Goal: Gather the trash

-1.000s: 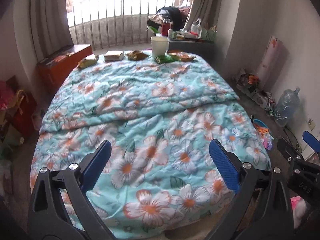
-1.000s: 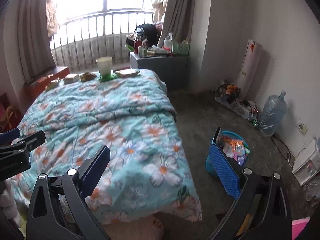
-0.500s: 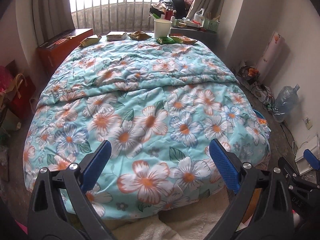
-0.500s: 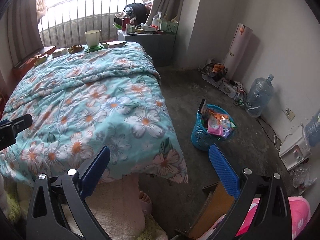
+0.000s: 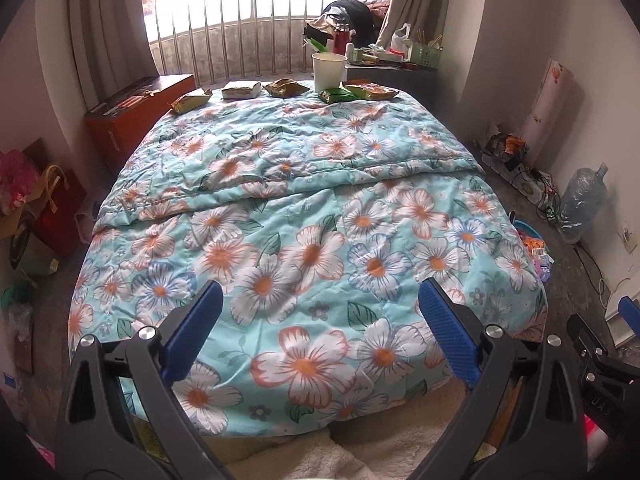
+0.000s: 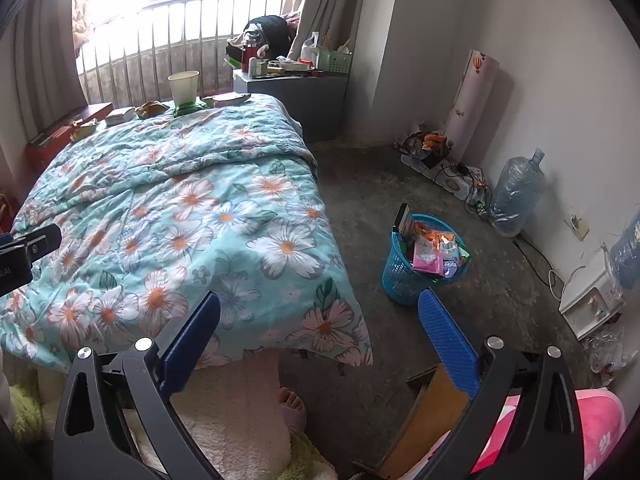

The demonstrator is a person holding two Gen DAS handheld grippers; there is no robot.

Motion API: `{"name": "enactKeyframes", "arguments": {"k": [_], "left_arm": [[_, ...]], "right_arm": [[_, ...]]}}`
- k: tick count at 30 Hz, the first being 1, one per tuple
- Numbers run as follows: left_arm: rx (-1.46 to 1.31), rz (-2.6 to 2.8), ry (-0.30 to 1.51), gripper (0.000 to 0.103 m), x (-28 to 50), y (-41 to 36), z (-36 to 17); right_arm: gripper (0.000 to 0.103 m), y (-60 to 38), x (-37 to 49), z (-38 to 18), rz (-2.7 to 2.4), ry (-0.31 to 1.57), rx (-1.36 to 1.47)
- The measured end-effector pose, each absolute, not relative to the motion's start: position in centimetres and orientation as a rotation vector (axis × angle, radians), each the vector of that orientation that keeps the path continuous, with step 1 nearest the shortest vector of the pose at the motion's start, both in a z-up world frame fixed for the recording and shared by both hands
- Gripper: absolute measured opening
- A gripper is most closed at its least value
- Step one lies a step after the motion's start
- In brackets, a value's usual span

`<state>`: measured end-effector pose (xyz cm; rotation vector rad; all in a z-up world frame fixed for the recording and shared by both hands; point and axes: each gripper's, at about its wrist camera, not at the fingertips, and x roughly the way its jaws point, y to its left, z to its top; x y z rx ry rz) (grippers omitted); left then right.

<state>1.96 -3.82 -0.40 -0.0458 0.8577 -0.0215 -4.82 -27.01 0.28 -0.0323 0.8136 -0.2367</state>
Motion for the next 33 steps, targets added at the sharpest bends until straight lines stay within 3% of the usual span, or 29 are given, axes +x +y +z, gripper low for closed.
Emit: {"name": "enactKeyframes", "arguments": {"k": [33], "left_arm": [[-0.003,-0.059,0.842,0.094,2.2,-6.0,0.4]], "right_arm": [[0.096,-29.3,-5.5,1.5,-0.294,0.772,-0.004]]}}
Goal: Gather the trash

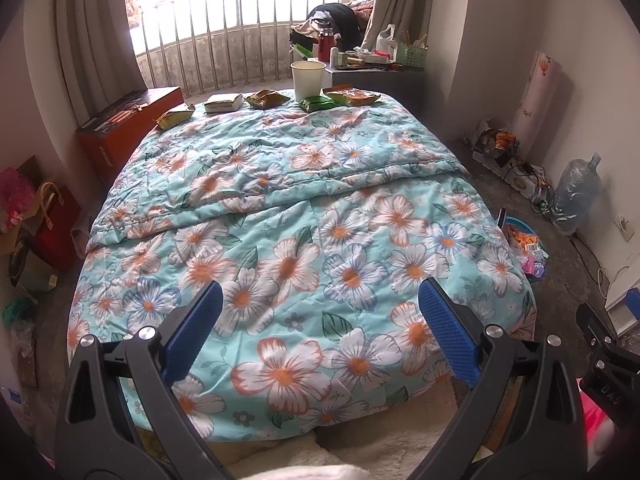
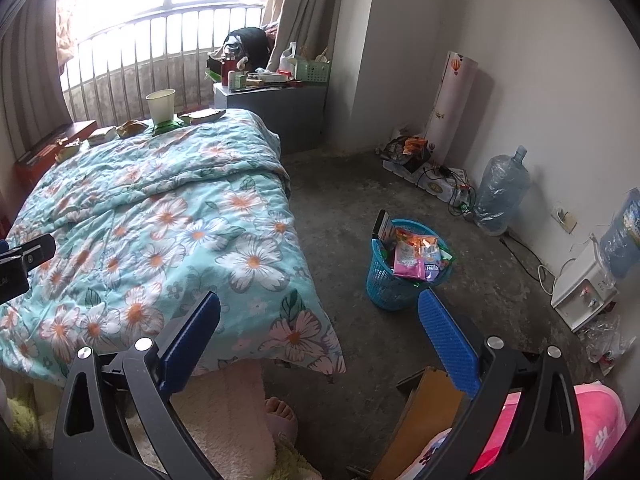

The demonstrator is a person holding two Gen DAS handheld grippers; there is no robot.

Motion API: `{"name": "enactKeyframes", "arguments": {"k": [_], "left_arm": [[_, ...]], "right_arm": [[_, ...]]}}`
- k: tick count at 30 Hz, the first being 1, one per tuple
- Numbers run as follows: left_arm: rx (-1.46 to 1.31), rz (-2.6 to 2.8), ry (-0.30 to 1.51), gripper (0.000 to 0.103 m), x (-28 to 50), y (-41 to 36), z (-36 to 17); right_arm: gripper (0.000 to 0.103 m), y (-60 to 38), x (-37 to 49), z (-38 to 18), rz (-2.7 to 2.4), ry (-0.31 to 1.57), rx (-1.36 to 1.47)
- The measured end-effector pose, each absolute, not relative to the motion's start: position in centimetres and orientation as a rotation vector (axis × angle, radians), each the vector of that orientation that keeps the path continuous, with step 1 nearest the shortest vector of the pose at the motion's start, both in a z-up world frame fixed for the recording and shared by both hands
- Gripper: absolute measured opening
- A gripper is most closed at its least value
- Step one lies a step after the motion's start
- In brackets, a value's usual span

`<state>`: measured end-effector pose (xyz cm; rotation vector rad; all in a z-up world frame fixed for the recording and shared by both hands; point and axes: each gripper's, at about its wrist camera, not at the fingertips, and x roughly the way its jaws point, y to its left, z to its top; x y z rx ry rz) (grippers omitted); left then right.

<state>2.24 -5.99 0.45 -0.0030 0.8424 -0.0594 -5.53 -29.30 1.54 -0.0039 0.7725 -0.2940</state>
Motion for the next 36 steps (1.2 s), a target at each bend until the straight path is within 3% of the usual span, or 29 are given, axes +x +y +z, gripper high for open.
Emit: {"name": "enactKeyframes", "arguments": {"k": [36], "left_arm": [[-0.015,-0.047,0.842,0.094,2.07,-5.57,0.43]], "right_arm": [[0.096,-28.86,-5.57,1.75,-0.286,0.769,-0.004]]}}
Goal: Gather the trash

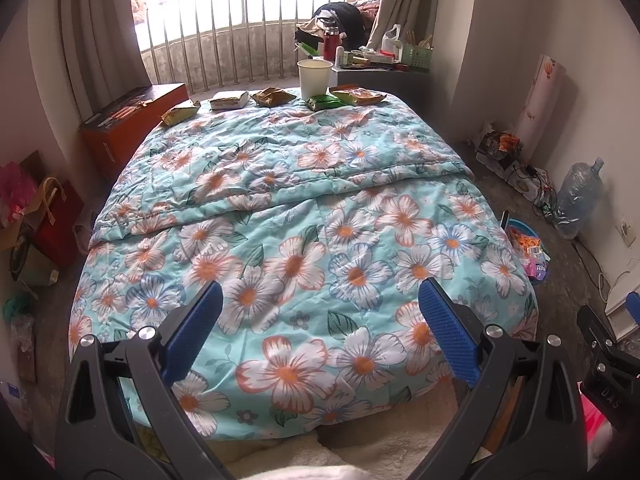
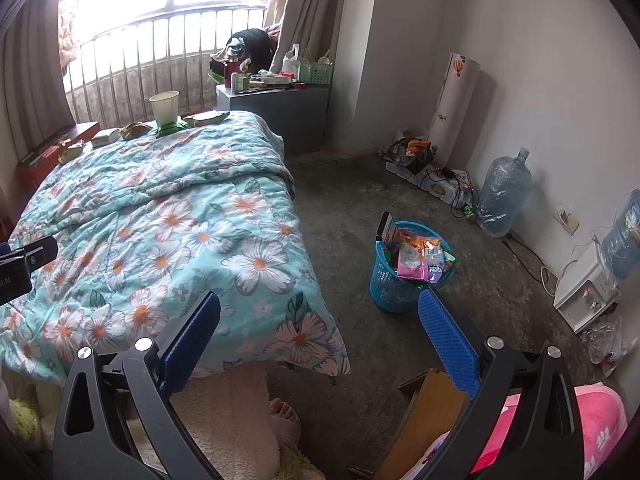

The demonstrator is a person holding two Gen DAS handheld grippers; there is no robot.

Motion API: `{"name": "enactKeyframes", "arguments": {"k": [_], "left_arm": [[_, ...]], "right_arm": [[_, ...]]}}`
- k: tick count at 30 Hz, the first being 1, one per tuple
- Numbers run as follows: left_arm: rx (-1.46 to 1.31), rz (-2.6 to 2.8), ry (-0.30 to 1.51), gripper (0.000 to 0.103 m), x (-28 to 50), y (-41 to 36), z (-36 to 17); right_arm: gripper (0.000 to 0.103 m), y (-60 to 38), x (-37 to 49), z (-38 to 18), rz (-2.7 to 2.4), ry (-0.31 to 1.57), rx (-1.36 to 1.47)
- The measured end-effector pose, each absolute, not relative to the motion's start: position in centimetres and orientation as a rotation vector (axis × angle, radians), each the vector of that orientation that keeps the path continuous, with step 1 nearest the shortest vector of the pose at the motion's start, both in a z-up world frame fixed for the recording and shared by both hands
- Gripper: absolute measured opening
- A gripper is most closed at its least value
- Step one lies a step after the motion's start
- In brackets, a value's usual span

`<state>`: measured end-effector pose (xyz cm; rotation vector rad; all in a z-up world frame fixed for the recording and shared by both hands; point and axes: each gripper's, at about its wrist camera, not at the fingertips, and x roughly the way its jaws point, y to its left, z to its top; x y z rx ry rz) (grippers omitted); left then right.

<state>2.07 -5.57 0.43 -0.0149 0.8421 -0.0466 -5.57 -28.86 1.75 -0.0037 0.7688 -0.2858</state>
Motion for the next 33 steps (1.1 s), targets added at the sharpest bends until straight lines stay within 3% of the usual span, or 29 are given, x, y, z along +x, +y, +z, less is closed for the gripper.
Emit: {"name": "enactKeyframes", "arguments": {"k": [33], "left_arm": [[-0.010,-0.044,0.839,0.094,1.98,-5.66,0.41]], "right_arm": [[0.096,-28.85,-5.58,1.75,-0.286,0.769,-0.002]]}}
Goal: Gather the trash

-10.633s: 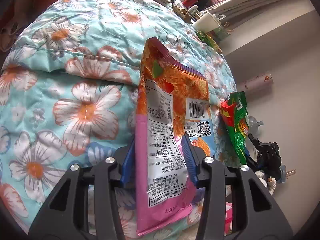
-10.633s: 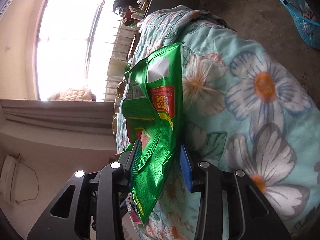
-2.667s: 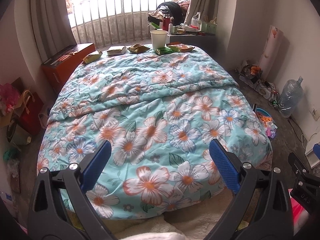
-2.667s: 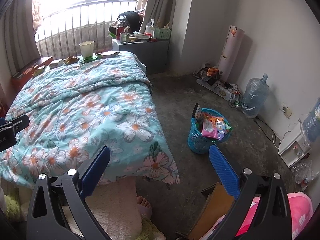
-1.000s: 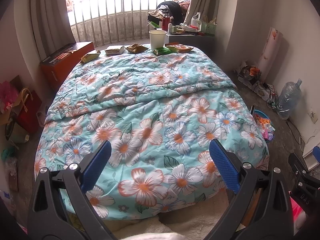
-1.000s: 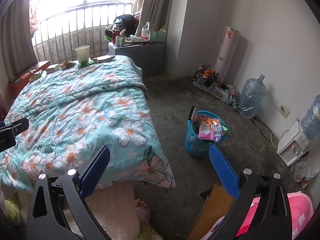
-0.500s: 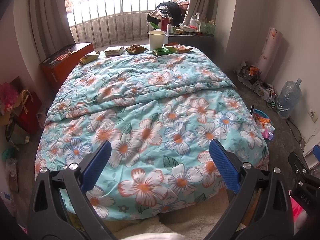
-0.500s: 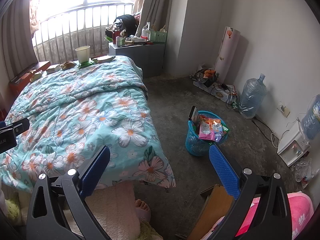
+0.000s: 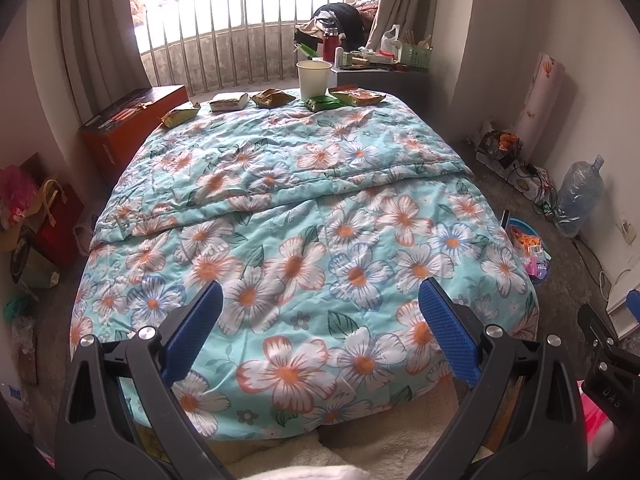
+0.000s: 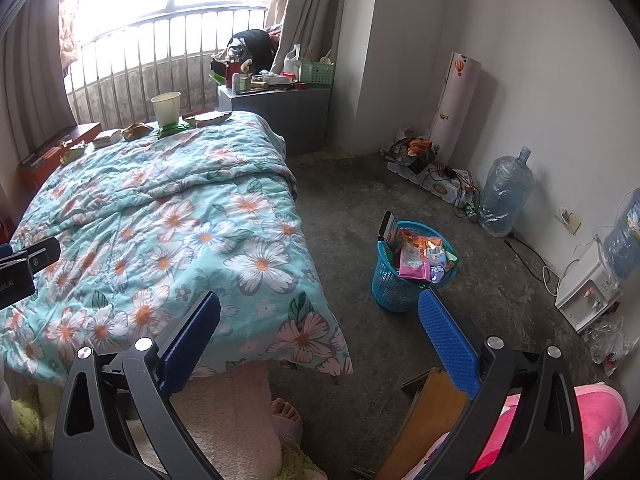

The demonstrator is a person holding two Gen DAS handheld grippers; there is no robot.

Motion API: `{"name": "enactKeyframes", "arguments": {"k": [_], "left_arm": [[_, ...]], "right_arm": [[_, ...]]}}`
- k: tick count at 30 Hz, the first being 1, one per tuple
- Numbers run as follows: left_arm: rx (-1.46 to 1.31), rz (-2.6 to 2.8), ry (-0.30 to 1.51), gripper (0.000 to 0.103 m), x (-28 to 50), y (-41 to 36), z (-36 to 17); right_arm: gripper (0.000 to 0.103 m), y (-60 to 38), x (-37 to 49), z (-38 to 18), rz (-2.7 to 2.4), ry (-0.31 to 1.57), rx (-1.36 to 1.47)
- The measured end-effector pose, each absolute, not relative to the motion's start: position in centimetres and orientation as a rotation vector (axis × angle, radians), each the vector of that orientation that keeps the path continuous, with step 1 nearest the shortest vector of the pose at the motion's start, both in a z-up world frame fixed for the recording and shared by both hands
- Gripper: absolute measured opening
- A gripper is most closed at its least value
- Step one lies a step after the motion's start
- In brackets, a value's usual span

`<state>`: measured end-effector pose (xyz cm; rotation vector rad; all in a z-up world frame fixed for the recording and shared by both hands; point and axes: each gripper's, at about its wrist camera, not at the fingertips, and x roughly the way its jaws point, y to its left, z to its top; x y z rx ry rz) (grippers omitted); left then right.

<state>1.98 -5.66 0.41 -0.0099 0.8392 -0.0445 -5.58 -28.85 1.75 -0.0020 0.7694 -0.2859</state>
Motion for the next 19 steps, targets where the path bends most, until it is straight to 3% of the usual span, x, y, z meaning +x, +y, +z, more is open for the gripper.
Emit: {"name": "enactKeyframes", "arguments": {"k": [19], "left_arm": [[-0.013,-0.041,0.843,0.094,2.02,-5.55,0.41]], "right_arm": [[0.096,-28.81,-5.55,1.70,-0.283,0.768,0.000]]}}
